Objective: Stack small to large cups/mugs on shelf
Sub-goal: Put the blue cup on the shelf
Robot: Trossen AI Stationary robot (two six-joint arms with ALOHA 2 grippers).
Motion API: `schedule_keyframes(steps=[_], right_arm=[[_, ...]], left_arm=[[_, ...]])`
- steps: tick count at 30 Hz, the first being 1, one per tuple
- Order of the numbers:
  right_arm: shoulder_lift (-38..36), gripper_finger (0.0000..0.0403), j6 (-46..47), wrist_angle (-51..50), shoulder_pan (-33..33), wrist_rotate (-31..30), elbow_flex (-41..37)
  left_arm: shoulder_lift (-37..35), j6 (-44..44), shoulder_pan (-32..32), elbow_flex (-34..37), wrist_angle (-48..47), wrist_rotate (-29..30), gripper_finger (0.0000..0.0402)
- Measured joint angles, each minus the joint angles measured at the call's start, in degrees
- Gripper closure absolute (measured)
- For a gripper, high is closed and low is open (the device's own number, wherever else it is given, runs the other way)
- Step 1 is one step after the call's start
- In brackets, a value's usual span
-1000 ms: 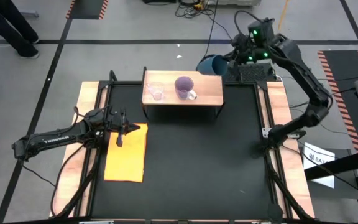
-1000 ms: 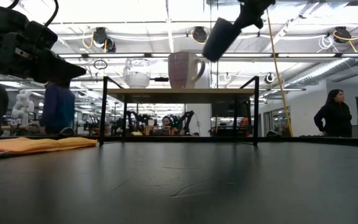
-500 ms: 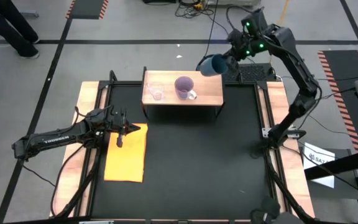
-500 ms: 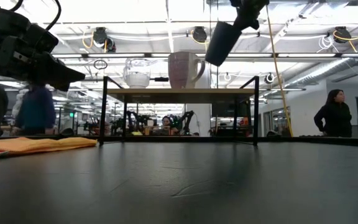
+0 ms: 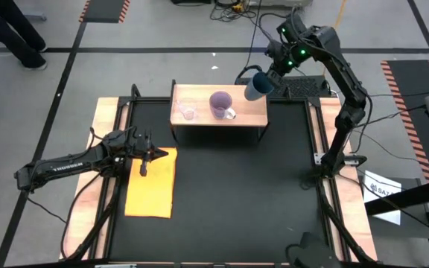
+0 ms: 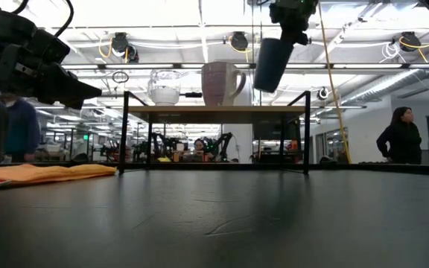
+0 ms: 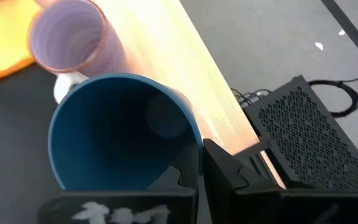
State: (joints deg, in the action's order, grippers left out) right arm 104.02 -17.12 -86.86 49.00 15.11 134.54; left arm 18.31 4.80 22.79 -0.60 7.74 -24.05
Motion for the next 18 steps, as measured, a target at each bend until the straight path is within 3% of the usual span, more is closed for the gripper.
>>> schedule_keyframes(steps=[18], right_arm=[[-0.36,0.0403,1.35,-3.46,-3.86,-0.37,-0.03]], left_arm=[[0.01,0.28,0.0,0.0,-2.72,-0.02,0.0401]])
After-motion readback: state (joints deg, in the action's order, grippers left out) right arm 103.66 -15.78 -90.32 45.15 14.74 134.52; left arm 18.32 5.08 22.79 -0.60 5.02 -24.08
